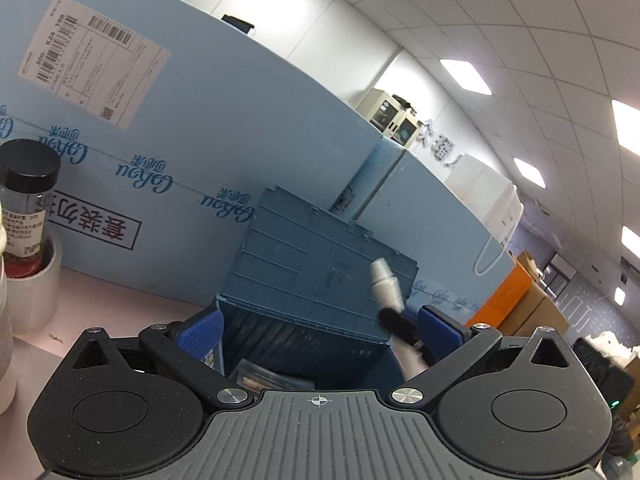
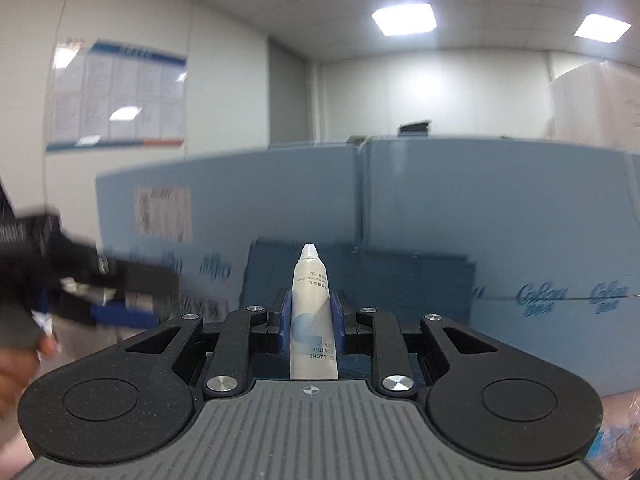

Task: Organize rigid objects
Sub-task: 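Carry the white tube into the blue crate with the right tool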

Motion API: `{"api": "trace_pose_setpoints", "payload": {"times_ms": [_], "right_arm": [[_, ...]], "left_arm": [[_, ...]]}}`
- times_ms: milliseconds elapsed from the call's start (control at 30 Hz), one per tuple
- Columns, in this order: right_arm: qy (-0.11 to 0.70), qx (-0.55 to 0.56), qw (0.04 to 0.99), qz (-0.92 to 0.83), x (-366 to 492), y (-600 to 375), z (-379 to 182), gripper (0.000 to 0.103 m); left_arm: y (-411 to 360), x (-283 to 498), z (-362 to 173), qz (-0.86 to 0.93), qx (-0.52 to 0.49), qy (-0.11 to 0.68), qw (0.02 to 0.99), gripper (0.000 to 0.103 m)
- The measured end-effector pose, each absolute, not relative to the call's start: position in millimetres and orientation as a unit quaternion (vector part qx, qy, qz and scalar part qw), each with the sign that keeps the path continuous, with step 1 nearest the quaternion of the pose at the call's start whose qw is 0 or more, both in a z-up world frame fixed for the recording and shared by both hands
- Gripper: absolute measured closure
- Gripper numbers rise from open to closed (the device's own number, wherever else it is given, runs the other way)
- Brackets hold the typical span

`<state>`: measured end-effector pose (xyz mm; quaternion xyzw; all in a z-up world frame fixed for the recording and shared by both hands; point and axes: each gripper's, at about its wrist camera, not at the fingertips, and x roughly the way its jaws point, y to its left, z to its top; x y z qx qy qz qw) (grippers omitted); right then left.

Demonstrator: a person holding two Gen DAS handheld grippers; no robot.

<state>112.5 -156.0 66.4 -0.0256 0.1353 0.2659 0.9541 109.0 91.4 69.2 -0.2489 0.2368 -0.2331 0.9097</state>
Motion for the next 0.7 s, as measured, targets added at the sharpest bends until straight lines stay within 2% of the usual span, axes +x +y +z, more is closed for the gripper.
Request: {"api": "trace_pose_setpoints", "payload": {"times_ms": [400, 700], "right_arm": [[0.243, -0.154, 0.909, 0.301, 134, -117, 35, 0.083], [0.292, -0.179, 0.884, 0.319, 147, -104, 33, 0.083]], "left_arm": [[94, 113, 65, -0.235, -0.258, 0.244, 0.905, 0.0], [95, 120, 59, -0.233, -0.264, 0.255, 0.9, 0.0]]}}
